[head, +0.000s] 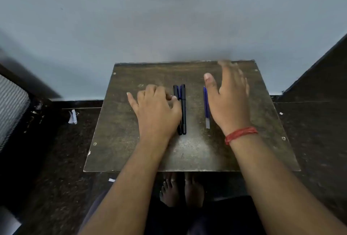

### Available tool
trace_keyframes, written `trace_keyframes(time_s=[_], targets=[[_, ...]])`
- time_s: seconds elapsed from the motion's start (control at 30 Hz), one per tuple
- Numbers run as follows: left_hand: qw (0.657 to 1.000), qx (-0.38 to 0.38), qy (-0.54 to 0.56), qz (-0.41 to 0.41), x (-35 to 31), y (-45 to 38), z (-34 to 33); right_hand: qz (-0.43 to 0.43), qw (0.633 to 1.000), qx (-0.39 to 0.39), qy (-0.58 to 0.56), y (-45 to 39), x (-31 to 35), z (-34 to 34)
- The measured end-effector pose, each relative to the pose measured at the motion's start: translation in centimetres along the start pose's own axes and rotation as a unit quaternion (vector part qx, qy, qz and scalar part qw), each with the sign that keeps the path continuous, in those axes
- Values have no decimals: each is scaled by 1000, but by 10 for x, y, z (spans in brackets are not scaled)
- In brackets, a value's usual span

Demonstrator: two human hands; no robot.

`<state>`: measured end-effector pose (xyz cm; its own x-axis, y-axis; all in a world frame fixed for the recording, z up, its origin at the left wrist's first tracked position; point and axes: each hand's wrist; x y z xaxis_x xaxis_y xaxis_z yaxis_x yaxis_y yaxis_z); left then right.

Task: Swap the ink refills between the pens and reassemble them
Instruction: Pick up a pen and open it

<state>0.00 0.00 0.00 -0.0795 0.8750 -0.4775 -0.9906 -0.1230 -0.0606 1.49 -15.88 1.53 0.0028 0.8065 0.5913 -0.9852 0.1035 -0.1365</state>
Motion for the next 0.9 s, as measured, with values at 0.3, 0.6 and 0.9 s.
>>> trace_keyframes(time_s=[0.3, 0.6, 0.9], targets=[[996, 70, -62, -4, 3, -1, -8, -10, 1000, 6, -26, 6, -15, 5], [994, 48, -91, 28, 10, -5, -11, -8, 999, 38, -29, 10, -13, 3], [991, -6, 129, -16, -5, -4, 4, -20, 994, 19, -105, 8, -14, 5]])
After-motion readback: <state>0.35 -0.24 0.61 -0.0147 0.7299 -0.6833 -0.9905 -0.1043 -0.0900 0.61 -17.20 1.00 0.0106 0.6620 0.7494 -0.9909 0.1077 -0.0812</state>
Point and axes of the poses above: each hand's wrist, its own y-axis away from the middle knuckle, its own z-axis out of the back of the hand, x = y × z, and after that the axes turned 8 degrees about x, right-handed
